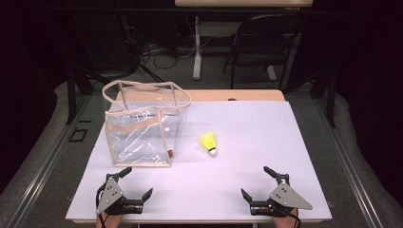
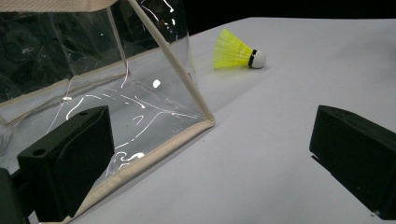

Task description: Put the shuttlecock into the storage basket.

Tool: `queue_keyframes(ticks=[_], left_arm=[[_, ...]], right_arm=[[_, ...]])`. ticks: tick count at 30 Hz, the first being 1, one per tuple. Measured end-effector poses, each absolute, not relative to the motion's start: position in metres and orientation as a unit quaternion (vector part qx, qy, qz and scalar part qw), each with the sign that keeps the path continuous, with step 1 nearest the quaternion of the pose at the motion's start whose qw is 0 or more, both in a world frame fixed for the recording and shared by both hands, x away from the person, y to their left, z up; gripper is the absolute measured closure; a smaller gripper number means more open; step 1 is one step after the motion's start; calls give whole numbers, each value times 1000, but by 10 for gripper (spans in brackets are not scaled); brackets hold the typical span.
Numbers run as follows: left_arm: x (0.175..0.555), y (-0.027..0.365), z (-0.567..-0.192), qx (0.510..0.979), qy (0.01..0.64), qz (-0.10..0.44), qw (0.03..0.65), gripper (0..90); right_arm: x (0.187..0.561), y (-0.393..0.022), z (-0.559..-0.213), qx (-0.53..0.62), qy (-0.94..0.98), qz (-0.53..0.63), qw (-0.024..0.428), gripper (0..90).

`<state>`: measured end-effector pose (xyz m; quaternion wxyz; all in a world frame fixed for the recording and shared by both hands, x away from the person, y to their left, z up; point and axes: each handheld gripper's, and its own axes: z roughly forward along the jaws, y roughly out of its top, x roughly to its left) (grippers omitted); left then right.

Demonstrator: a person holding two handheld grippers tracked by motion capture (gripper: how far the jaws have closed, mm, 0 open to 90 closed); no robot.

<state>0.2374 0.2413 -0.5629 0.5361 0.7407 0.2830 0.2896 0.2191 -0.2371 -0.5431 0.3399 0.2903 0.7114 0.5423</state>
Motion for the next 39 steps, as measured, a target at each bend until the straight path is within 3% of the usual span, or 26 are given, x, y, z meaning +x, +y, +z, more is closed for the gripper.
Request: queue_keyframes(ticks=[39], left_arm=[[233,249,-562,738,288,297,534,2]], right_arm=[[244,-210,-540,311,753,513,271,0]])
